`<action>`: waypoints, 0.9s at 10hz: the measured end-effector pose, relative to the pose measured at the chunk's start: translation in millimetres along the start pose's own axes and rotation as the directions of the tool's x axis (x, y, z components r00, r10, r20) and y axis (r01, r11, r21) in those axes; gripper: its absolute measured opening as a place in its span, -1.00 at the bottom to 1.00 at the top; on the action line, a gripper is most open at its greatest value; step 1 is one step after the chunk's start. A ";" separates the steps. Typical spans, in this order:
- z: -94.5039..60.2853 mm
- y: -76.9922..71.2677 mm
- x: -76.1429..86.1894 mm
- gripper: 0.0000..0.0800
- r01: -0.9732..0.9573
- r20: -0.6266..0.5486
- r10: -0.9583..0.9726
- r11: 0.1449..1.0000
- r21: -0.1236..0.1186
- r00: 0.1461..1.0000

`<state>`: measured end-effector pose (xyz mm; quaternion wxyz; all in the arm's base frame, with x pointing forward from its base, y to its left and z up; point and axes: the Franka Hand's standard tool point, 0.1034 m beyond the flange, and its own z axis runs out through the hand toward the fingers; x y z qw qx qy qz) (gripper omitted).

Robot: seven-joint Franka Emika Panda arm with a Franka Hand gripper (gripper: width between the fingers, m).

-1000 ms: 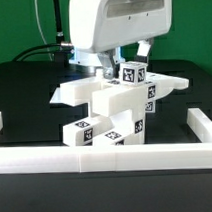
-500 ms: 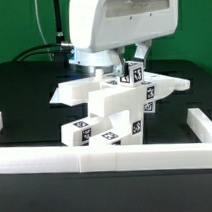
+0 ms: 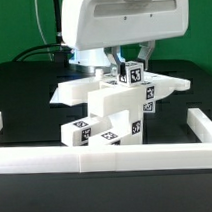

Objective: Assemble chair

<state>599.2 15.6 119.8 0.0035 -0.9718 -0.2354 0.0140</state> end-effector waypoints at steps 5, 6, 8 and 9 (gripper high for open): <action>0.2 -0.5 0.2 -0.29 -0.408 0.000 0.408 0.913 0.001 0.913; 0.2 -0.5 0.2 -0.29 -0.474 0.000 0.474 0.880 0.001 0.880; 0.2 -0.6 0.2 -0.29 -0.564 0.000 0.564 0.826 0.001 0.826; 0.3 -1.0 0.4 -0.29 -0.635 0.001 0.635 0.773 0.002 0.773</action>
Offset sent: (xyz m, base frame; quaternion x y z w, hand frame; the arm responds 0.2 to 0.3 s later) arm 0.0000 0.0000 0.0000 0.0000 0.0000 0.1938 0.9810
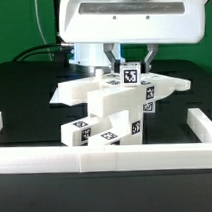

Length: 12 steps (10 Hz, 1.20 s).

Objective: Assemble chair

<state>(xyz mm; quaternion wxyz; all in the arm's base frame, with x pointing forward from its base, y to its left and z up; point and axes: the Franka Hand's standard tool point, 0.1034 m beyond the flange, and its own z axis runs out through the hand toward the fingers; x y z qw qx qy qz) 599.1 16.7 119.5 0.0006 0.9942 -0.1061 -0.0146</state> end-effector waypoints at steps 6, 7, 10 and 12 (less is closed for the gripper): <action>1.3 -3.3 -2.4 -0.29 -0.547 0.042 0.546 0.835 0.052 0.837; 1.4 -3.4 -2.1 -0.29 -0.633 0.058 0.630 0.772 0.060 0.774; 1.9 -1.5 -1.4 -0.29 -0.764 0.079 0.760 0.642 0.058 0.645; 1.9 -4.0 -1.9 -0.29 -0.840 0.086 0.836 0.540 0.047 0.542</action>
Offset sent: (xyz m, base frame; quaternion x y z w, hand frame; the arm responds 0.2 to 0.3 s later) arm -0.0147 0.0007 0.0006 0.0079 -0.0229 0.2921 0.9561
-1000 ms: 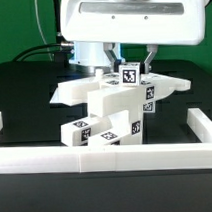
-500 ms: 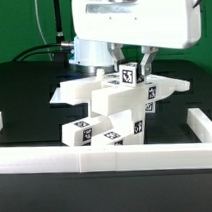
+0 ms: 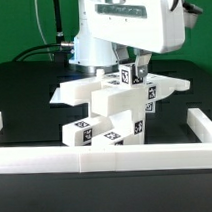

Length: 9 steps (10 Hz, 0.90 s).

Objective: Assemble chair

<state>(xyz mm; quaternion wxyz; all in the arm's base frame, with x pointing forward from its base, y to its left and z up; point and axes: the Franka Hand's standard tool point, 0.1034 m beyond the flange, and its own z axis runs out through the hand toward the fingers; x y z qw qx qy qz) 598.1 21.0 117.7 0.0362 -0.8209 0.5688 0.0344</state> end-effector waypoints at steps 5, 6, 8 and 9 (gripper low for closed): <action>-1.7 -2.5 -0.4 0.58 0.209 -0.004 -0.209 0.978 -0.001 0.978; -1.8 -2.5 -0.3 0.62 0.304 -0.004 -0.304 0.953 -0.001 0.953; -1.8 -2.3 0.2 0.62 0.466 -0.005 -0.466 0.885 -0.003 0.885; -1.8 -3.0 0.3 0.62 0.567 -0.010 -0.567 0.824 -0.007 0.824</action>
Offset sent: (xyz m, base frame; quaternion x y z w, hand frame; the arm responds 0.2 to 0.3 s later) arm 0.0082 0.0034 0.0095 -0.0155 0.0116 -0.1122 0.9935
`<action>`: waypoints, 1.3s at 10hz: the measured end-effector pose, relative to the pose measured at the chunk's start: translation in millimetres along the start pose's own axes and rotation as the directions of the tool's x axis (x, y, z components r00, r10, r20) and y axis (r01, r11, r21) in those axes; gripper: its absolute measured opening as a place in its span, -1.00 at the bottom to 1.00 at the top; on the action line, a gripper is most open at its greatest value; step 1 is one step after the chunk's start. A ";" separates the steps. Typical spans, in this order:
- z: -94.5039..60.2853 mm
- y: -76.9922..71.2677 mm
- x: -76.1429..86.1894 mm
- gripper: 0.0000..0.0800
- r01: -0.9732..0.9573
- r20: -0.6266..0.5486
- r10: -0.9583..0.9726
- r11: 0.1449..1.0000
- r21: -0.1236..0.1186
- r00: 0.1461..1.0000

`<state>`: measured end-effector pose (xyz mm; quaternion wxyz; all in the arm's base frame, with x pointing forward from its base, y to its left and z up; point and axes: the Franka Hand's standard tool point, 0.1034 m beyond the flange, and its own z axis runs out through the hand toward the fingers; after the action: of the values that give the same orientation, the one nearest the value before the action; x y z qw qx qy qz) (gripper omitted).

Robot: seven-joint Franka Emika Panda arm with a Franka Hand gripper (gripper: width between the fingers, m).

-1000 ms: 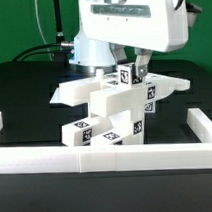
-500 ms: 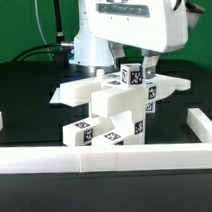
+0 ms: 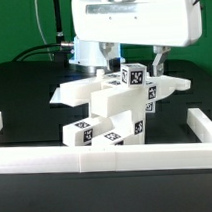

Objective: Assemble chair

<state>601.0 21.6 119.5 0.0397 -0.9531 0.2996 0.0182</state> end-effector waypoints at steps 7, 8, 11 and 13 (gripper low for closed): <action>4.2 -4.7 -2.0 0.62 0.556 -0.008 -0.558 0.829 -0.062 0.830; 4.4 -4.1 -1.8 0.62 0.606 -0.004 -0.608 0.793 -0.063 0.794; 4.0 -2.2 0.8 0.62 0.727 0.002 -0.729 0.683 -0.068 0.685; 3.6 -2.0 2.9 0.62 0.725 -0.008 -0.727 0.685 -0.072 0.686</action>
Offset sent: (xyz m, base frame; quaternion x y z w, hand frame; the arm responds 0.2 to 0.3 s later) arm 0.0005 0.0064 -0.0021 -0.0285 0.0153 -0.2193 0.9751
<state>604.6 21.8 115.9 0.0084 -0.9947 -0.1021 -0.0067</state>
